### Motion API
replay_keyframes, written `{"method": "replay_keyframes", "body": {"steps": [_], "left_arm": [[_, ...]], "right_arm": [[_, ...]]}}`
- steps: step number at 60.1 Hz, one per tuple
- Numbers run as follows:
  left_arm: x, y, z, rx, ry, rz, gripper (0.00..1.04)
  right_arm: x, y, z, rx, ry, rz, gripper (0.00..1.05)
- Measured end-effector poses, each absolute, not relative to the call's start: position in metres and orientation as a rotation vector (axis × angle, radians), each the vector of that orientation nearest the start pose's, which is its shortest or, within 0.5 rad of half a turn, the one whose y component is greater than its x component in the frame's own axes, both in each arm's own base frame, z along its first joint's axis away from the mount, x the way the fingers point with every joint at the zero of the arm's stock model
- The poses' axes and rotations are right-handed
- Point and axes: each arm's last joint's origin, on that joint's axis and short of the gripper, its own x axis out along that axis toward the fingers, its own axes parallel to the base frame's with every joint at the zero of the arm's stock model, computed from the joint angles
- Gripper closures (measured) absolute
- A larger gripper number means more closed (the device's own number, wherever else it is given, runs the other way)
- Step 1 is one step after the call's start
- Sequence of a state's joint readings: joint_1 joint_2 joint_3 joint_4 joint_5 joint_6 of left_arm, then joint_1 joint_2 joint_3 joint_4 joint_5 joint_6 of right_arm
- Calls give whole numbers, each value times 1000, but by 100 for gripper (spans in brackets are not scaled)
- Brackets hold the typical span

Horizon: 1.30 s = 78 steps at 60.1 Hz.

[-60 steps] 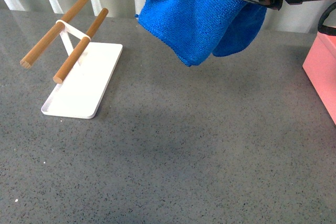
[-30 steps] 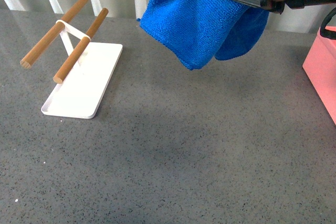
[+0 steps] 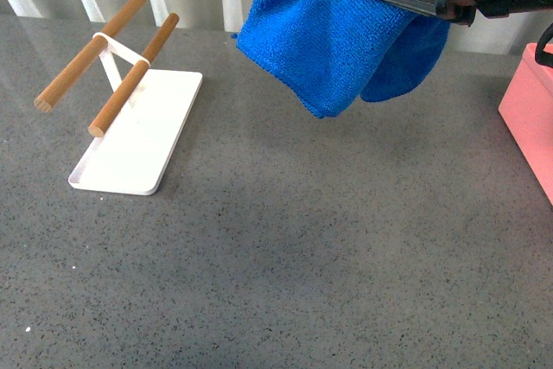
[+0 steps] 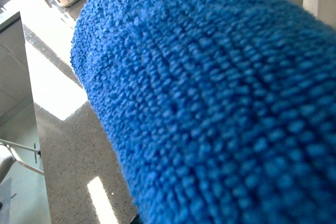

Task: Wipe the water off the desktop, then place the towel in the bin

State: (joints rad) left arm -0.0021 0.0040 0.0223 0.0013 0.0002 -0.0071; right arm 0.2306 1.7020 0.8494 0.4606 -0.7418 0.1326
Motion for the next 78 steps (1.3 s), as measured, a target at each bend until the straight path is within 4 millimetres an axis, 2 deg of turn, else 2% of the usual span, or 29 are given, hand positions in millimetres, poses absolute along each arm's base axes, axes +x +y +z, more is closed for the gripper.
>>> {"method": "replay_keyframes", "body": {"steps": [5, 8, 13, 20, 24, 32, 41, 48, 53, 59, 68, 78], "left_arm": [[97, 0, 171, -8, -19, -2, 100], [97, 0, 171, -7, -19, -2, 94], [97, 0, 171, -7, -19, -2, 79], [97, 0, 171, -7, -19, -2, 63], [97, 0, 171, -7, -19, -2, 48], [97, 0, 171, -7, -19, -2, 27], [97, 0, 171, -7, -19, -2, 6], [97, 0, 171, -5, -19, -2, 7], [97, 0, 171, -5, -19, -2, 7], [97, 0, 171, -5, -19, -2, 7], [97, 0, 171, -5, -19, -2, 7], [97, 0, 171, -5, -19, -2, 7]], "right_arm": [[329, 96, 184, 221, 469, 923, 101], [328, 95, 183, 220, 478, 916, 101], [327, 93, 178, 208, 513, 887, 101], [325, 86, 166, 176, 602, 814, 101], [325, 77, 150, 134, 703, 741, 101], [329, 63, 122, 40, 868, 645, 101], [332, 55, 102, -52, 990, 626, 101], [340, 51, 86, -217, 1084, 584, 101], [351, 45, 68, -323, 1140, 515, 101], [361, 40, 53, -385, 1175, 477, 101], [378, 43, 49, -451, 1175, 452, 101], [400, 62, 50, -516, 1157, 430, 101]]}}
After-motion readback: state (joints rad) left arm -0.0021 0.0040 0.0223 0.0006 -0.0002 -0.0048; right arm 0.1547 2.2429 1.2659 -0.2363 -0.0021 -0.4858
